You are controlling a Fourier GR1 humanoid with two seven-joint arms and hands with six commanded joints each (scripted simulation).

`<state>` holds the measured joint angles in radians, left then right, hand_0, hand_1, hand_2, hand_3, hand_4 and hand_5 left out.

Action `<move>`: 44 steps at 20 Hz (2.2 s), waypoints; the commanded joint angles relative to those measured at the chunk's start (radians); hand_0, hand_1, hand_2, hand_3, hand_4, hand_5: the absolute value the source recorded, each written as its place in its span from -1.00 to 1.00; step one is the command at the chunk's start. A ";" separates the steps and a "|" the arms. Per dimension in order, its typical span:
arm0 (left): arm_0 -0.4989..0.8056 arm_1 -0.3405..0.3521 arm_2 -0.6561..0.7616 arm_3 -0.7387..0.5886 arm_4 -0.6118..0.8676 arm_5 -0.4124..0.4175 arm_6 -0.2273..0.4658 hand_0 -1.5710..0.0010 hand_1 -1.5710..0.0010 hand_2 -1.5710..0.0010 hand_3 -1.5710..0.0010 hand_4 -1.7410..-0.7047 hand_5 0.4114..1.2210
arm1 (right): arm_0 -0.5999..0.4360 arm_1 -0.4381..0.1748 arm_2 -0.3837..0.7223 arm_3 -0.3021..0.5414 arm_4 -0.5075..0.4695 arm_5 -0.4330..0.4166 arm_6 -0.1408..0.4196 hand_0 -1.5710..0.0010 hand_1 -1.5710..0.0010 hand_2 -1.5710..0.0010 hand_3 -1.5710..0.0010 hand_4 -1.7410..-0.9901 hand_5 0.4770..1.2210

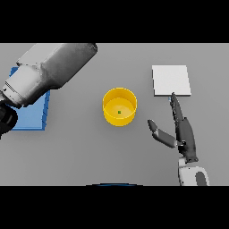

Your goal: Pick up the red beaker and tilt it to pour out 1 green nut into yellow bowl. Pick up the yellow bowl and place it on the metallic measuring scale.

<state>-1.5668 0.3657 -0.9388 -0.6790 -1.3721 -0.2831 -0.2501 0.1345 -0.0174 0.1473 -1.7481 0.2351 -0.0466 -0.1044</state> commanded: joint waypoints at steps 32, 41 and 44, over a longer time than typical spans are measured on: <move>1.023 0.118 1.078 -0.373 1.043 0.311 0.731 -1.00 -1.00 -1.00 -1.00 -1.00 0.41 | -0.039 -0.041 0.004 0.039 -0.007 0.039 -0.026 1.00 1.00 1.00 1.00 0.55 -0.48; 1.108 0.156 1.064 -0.526 1.171 0.054 0.777 0.39 0.44 0.47 0.45 0.59 -0.41 | -0.023 -0.035 0.015 0.037 -0.006 0.046 -0.038 1.00 1.00 1.00 1.00 0.56 -0.48; 1.108 0.168 1.026 -0.507 1.122 0.040 0.795 0.69 0.71 0.73 0.72 0.76 -0.47 | -0.037 -0.036 0.014 0.046 0.017 0.026 -0.030 1.00 1.00 1.00 1.00 0.56 -0.50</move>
<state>-0.4581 0.5343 0.0871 -1.1859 -0.2501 -0.2429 0.5468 0.0971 -0.0536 0.1610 -1.7017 0.2524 -0.0207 -0.1343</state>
